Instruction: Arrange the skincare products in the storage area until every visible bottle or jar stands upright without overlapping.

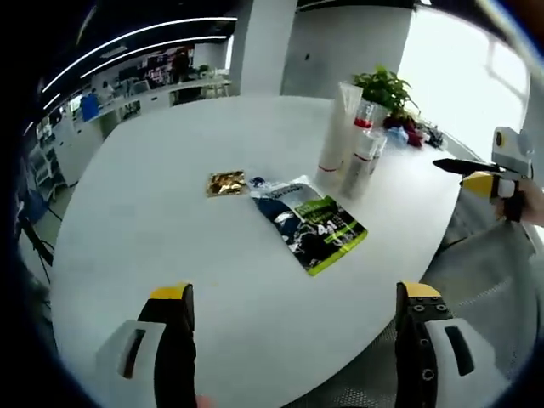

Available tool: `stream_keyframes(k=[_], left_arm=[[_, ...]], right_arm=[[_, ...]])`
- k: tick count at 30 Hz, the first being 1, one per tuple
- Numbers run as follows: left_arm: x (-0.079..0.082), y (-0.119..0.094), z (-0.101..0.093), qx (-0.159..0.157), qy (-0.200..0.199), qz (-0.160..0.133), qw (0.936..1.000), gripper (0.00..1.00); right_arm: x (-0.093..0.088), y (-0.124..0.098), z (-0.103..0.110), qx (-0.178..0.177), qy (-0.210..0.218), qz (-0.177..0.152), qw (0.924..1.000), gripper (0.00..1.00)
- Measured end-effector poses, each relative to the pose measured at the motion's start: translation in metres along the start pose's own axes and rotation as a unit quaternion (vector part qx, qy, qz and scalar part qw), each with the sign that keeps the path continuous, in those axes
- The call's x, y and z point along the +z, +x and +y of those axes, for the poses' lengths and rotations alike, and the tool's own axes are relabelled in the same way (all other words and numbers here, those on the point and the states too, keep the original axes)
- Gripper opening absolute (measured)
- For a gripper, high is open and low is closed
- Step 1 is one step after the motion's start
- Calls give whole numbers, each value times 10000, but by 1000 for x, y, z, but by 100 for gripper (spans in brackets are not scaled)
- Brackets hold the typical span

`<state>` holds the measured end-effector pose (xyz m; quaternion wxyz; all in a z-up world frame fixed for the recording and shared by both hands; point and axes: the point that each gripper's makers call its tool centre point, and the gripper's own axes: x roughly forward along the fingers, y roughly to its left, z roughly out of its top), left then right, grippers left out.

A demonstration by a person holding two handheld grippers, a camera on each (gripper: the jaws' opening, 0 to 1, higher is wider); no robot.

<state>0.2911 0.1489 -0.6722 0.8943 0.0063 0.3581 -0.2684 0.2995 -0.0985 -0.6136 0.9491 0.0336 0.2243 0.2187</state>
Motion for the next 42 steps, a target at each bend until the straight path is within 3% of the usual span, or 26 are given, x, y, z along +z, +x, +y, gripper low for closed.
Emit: stream_keyframes(k=[8, 20, 32, 36, 42], left_arm=[[-3, -17, -3, 119, -43, -130, 9998, 97], [-3, -26, 1, 312, -122, -264, 9991, 97], [-5, -26, 1, 377, -74, -143, 9992, 97], [-1, -22, 1, 434, -166, -88, 9989, 97], [18, -4, -1, 501, -113, -76, 9987, 97]], right_arm=[[0, -4, 1, -4, -54, -12, 10000, 99], [-1, -4, 2, 1, -203, -45, 9998, 99], [-1, -5, 2, 6, -216, -64, 9997, 99], [0, -5, 1, -6, -226, -66, 9997, 99], [1, -6, -1, -29, -224, -78, 9997, 99]])
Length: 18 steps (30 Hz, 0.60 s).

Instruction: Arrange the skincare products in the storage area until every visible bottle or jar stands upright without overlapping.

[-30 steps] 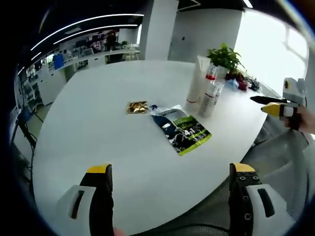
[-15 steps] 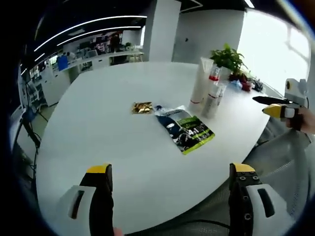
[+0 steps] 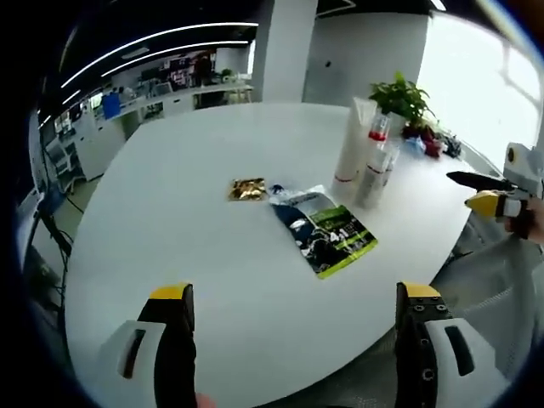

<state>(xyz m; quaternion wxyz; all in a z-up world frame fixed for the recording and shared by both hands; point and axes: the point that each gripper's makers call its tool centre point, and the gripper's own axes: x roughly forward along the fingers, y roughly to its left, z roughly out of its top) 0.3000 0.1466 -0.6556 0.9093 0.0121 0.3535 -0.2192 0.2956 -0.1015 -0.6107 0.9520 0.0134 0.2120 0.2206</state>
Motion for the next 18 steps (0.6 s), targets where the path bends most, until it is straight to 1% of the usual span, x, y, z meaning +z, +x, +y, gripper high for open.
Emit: stream_keyframes(k=[5, 9, 11, 18], left_arm=[[20, 23, -8, -62, 119, 40, 9999, 97], [31, 39, -13, -90, 156, 89, 9998, 96], [35, 47, -15, -101, 151, 115, 9998, 95], [44, 76, -14, -57, 80, 240, 9997, 93]], right_arm=[[1, 1, -3, -29, -13, 9, 10000, 98], [1, 2, -6, -56, 15, 22, 10000, 98], [1, 3, -7, -79, 31, 22, 10000, 98], [-2, 6, -9, -133, 53, 58, 9999, 97]])
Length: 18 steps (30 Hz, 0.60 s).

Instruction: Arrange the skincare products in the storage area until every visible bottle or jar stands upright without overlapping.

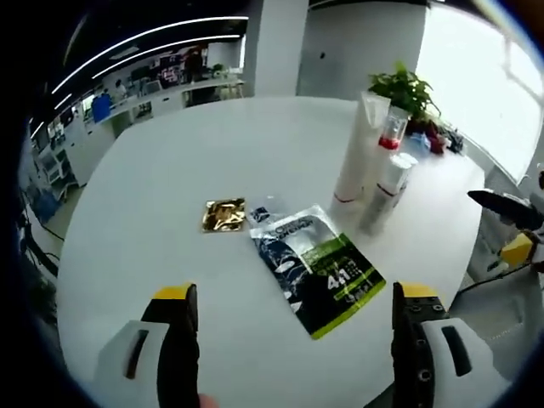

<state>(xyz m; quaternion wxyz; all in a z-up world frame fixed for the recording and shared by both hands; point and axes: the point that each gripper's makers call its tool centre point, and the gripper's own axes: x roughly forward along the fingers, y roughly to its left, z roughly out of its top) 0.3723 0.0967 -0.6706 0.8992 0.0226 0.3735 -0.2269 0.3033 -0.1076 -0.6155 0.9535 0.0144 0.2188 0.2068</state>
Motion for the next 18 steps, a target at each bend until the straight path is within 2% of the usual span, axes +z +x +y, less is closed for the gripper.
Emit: stream_keyframes(k=[7, 18], left_arm=[[17, 27, -2, 36, -72, -5, 10000, 87], [45, 78, 5, 136, -23, 38, 9999, 70]], right_arm=[[-1, 1, -3, -94, 62, -7, 9999, 97], [-5, 3, -5, -165, 50, 85, 9998, 96]])
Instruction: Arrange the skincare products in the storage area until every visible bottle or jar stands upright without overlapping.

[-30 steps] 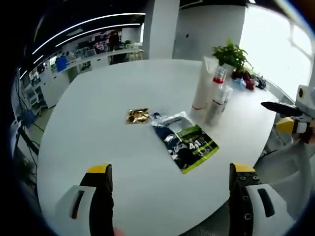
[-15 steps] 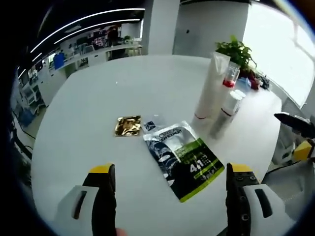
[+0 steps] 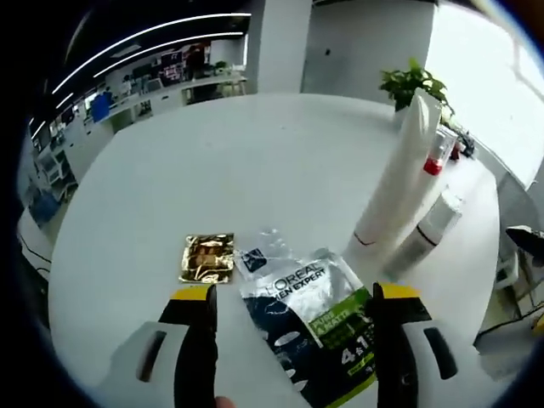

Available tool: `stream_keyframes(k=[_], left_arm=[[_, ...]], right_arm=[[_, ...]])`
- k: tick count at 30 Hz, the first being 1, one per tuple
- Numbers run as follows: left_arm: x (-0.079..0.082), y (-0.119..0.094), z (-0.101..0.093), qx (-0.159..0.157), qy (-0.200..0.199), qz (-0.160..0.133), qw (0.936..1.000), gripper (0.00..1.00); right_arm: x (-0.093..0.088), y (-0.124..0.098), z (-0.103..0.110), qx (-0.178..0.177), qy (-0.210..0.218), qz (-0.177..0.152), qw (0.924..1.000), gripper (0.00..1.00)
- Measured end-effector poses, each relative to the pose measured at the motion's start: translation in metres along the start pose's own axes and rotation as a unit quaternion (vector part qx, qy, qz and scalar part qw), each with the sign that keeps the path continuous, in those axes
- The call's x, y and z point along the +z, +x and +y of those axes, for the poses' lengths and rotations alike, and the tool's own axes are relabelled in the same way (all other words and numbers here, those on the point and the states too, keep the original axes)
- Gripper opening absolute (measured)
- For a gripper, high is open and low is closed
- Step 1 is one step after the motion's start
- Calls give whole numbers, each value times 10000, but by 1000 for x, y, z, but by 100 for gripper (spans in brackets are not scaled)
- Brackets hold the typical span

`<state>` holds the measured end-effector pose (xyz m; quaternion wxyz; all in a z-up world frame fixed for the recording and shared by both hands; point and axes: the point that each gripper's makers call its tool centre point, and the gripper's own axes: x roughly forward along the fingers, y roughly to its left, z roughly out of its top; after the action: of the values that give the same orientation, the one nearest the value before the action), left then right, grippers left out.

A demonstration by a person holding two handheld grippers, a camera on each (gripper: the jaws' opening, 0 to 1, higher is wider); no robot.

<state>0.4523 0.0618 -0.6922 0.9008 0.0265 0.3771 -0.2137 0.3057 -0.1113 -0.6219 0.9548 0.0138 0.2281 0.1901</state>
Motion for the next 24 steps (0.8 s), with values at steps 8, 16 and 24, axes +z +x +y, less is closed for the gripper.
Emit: stream_keyframes(k=[8, 16, 24], left_arm=[[4, 30, 13, 278, -267, 173, 9991, 58], [3, 50, 27, 596, -465, 391, 9964, 57], [3, 61, 28, 765, -418, 500, 9949, 56]], right_arm=[[-1, 1, -5, -60, 82, 64, 9999, 95], [-2, 2, -10, -166, 205, 81, 9996, 95], [-2, 2, -14, -241, 311, 88, 9992, 95]])
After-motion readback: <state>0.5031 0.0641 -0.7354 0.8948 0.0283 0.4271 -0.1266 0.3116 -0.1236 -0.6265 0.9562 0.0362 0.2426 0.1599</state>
